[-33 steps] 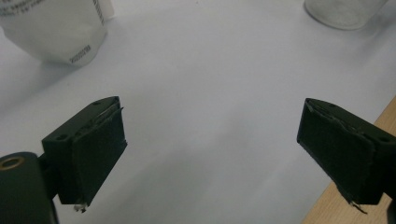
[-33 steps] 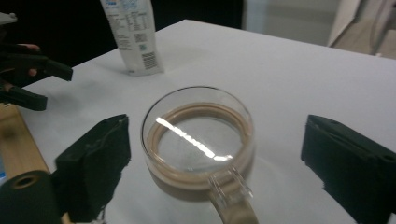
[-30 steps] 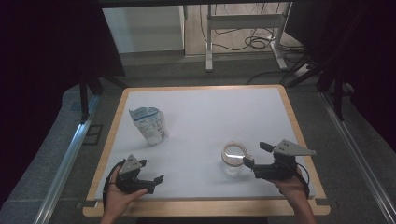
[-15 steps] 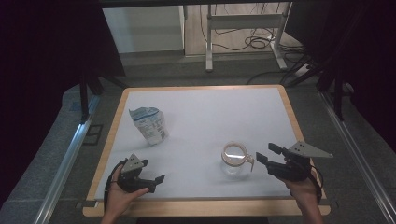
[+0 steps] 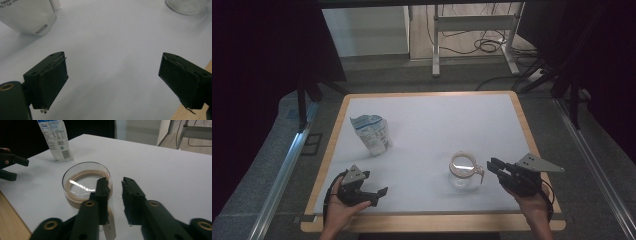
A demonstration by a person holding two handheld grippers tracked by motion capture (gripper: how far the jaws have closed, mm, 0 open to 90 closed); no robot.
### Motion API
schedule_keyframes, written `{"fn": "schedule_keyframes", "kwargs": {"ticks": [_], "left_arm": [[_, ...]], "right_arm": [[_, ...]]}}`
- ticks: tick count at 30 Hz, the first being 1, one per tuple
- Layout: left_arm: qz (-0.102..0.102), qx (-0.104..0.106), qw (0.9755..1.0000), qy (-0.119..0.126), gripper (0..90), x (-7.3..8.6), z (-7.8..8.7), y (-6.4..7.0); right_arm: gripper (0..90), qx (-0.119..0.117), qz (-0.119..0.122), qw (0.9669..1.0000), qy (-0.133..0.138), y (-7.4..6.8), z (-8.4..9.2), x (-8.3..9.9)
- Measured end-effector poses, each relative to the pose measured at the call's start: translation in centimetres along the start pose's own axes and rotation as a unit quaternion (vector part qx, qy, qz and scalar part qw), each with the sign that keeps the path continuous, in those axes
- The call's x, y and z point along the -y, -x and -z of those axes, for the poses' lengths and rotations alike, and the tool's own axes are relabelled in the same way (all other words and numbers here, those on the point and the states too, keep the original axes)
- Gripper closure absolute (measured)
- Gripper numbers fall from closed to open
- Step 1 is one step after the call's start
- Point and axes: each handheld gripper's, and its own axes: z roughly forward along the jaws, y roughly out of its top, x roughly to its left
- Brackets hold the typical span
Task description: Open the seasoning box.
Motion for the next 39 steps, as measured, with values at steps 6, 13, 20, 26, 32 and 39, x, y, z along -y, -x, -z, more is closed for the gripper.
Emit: {"fn": "schedule_keyframes", "kwargs": {"ticks": [6, 13, 20, 26, 32, 39], "left_arm": [[0.0, 0.001, 1.0, 0.0, 8.4, 0.0, 0.0, 0.0], [0.0, 0.003, 1.0, 0.001, 8.4, 0.0, 0.1, 0.1], [0.0, 0.003, 1.0, 0.0, 8.4, 0.0, 0.1, 0.2], [0.001, 0.003, 1.0, 0.001, 8.5, 0.0, 0.2, 0.1], [-0.003, 0.003, 1.0, -0.003, 8.5, 0.0, -0.1, 0.3], [-0.004, 0.004, 1.0, -0.004, 8.5, 0.0, -0.1, 0.4]], "right_arm": [[87.1, -0.004, 0.003, 1.0, -0.005, -0.2, -0.3, 0.0], [89.9, -0.005, 0.019, 0.9996, -0.02, -1.0, -1.2, 0.0], [89.9, -0.008, 0.021, 0.9992, -0.032, -1.4, -2.4, 0.2], [89.9, -0.002, 0.026, 0.999, -0.036, -1.5, -2.3, 0.3], [89.9, -0.002, 0.023, 0.9991, -0.035, -1.4, -2.2, 0.3], [90.0, -0.002, 0.024, 0.9992, -0.033, -1.4, -2.2, 0.4]]}}
